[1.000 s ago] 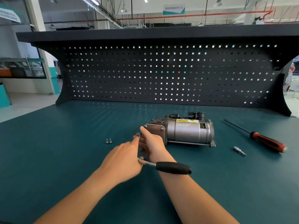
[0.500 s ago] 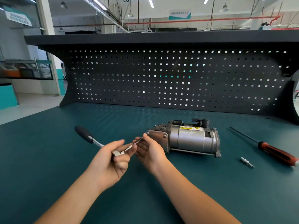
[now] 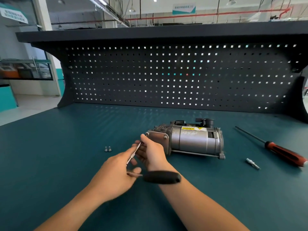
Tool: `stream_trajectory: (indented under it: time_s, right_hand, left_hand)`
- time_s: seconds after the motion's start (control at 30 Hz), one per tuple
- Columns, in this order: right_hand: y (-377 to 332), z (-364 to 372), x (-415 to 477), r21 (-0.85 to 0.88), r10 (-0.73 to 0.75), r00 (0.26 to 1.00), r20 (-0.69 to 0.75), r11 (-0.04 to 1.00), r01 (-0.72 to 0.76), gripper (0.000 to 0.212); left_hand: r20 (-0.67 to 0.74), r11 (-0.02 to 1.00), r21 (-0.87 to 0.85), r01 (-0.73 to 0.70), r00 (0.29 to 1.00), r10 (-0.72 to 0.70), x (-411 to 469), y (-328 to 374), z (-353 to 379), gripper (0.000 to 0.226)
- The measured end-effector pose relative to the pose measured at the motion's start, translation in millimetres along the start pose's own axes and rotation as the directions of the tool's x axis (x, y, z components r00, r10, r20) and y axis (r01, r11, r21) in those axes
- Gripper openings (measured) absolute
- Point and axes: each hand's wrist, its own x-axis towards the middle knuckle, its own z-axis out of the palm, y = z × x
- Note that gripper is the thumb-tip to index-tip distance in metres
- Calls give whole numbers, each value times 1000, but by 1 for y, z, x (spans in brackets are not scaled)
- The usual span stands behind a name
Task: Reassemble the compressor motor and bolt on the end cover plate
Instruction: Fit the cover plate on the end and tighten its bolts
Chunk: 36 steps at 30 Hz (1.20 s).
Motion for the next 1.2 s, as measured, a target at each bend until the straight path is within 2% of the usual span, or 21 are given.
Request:
stream_trajectory:
  time_s: [0.07,0.1,0.13,0.17,0.2,0.23,0.27,0.3,0.33,0.37,0.47,0.53,0.57,0.63,0.7,0.8,0.87,0.93,1.03,1.13,1.2]
  right_hand:
    - [-1,3,0,68,26,999,21,997,-27,26]
    - [-1,3,-1,77,26,999,34,997,-29,27]
    - [-1,3,-2,68,24,999,48,997,-27,27]
    - [-2,2,-3,57,28,998,64,998,-31,27]
    - [-3,1,-5,48,38,996,86,998,-43,27]
    - [-4,0,-6,32,49,992,112,998,-53,27]
    - [-6,-1,-6,10,58,989,135,998,-59,27]
    - [-7,-2,-7,-14,63,987,150,998,-61,27]
    - [-8,-3,-8,-39,67,985,156,997,-61,27]
    - [-8,-3,-8,-64,68,985,158,996,-59,28]
    - [-8,-4,-7,-117,49,992,120,992,-35,28]
    - [-7,-4,-6,-132,21,997,74,991,-11,27]
    - [-7,-3,-6,-136,11,999,54,991,-3,26]
    - [-9,-3,-6,-132,4,1000,23,991,-1,25]
    - [-10,-3,-7,-96,17,1000,7,995,-16,24]
    - [-10,-3,-7,-122,-5,1000,-11,993,4,29]
    - [-8,-3,-7,-176,-32,999,-27,984,26,32]
    - [-7,-2,-6,-169,-45,999,-23,985,40,31]
    - [-8,-1,-5,-154,-60,998,-17,986,57,27]
    - [-9,-1,-5,-173,-73,997,-13,982,70,27]
    - [-9,-1,-6,-196,-79,997,-12,978,75,28]
  left_hand:
    - [18,973,-226,49,999,-46,2,-1,-5,38]
    - [39,923,-362,133,991,-127,3,1,-8,27]
    - [89,811,-533,241,969,-229,4,2,-10,17]
    - [179,616,-703,356,926,-332,7,2,-13,17]
    - [306,334,-831,446,866,-395,10,1,-16,23]
    - [420,38,-880,473,815,-399,13,2,-21,28]
    - [483,-179,-875,450,789,-380,16,1,-26,31]
    - [501,-273,-863,425,784,-366,16,4,-28,31]
    - [493,-256,-869,424,790,-365,16,5,-28,30]
    - [462,-154,-886,438,801,-380,15,7,-27,28]
    - [253,383,-817,432,864,-434,11,12,-21,27]
    - [130,692,-627,357,924,-359,10,15,-17,31]
    - [92,812,-498,305,949,-301,9,16,-15,29]
    - [36,957,-232,175,984,-172,8,20,-10,27]
    - [2,992,-90,86,996,-86,3,27,-6,45]
    - [-14,996,-31,81,997,-81,3,31,-8,59]
    - [7,993,-14,117,993,-117,8,26,-11,42]
    - [35,962,-182,204,979,-201,14,23,-14,23]
    - [113,756,-554,350,931,-348,15,23,-19,21]
    - [202,550,-724,416,891,-408,15,23,-24,19]
    - [251,453,-774,443,871,-422,16,24,-24,18]
